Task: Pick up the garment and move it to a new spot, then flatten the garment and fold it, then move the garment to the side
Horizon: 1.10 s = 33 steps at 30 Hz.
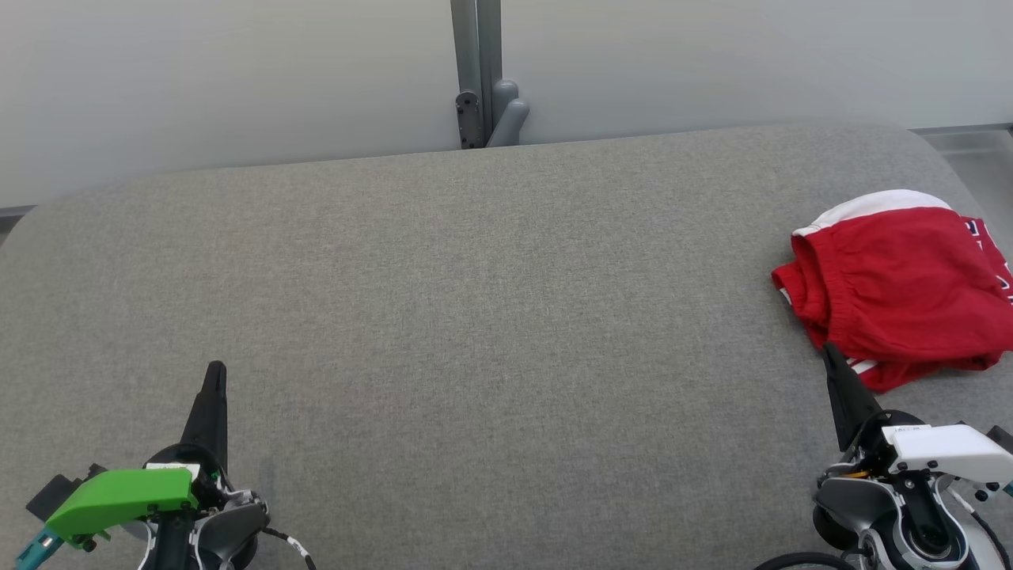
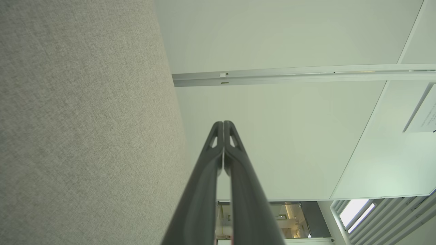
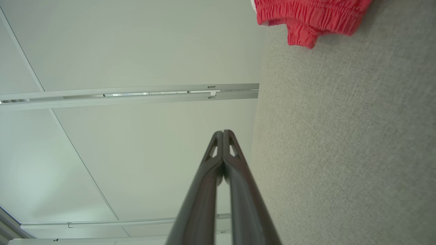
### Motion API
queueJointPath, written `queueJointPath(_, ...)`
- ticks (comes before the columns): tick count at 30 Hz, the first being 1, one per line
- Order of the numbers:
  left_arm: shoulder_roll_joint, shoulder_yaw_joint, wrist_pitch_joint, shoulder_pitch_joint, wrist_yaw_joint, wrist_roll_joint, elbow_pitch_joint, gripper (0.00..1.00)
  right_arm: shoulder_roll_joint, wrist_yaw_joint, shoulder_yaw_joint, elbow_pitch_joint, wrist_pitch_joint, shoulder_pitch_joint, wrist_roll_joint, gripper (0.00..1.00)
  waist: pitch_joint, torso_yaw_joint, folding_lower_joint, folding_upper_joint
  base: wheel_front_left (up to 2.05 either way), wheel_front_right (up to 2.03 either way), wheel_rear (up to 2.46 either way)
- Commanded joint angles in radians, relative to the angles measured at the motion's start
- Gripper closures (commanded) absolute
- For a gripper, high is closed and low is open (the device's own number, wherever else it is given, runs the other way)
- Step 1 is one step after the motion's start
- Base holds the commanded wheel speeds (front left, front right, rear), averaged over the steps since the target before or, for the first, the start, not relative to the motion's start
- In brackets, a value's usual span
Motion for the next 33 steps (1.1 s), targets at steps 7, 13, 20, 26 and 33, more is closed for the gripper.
queueJointPath(7,0.001,0.003,0.000,-0.010,0.000,-0.003,-0.003,1.00,-0.004,0.000,0.000,0.001,0.003,-0.006,0.006,1.00,0.000,0.000,0.0000,0.0000,0.00,0.00,0.00)
queueJointPath(13,0.001,0.003,0.000,-0.010,0.000,-0.003,-0.003,1.00,-0.004,0.000,0.000,0.001,0.003,-0.006,0.006,1.00,0.000,0.000,0.0000,0.0000,0.00,0.00,0.00)
queueJointPath(20,0.001,0.003,0.000,-0.010,0.000,-0.003,-0.004,1.00,-0.004,0.000,0.000,0.001,0.003,-0.006,0.006,1.00,0.000,0.000,0.0000,0.0000,0.00,0.00,0.00)
queueJointPath(26,0.001,0.003,0.000,-0.010,0.000,-0.003,-0.004,1.00,-0.004,0.000,0.000,0.001,0.003,-0.006,0.006,1.00,0.000,0.000,0.0000,0.0000,0.00,0.00,0.00)
queueJointPath(33,0.001,0.003,0.000,-0.010,0.000,-0.003,-0.004,1.00,-0.004,0.000,0.000,0.001,0.003,-0.006,0.006,1.00,0.000,0.000,0.0000,0.0000,0.00,0.00,0.00)
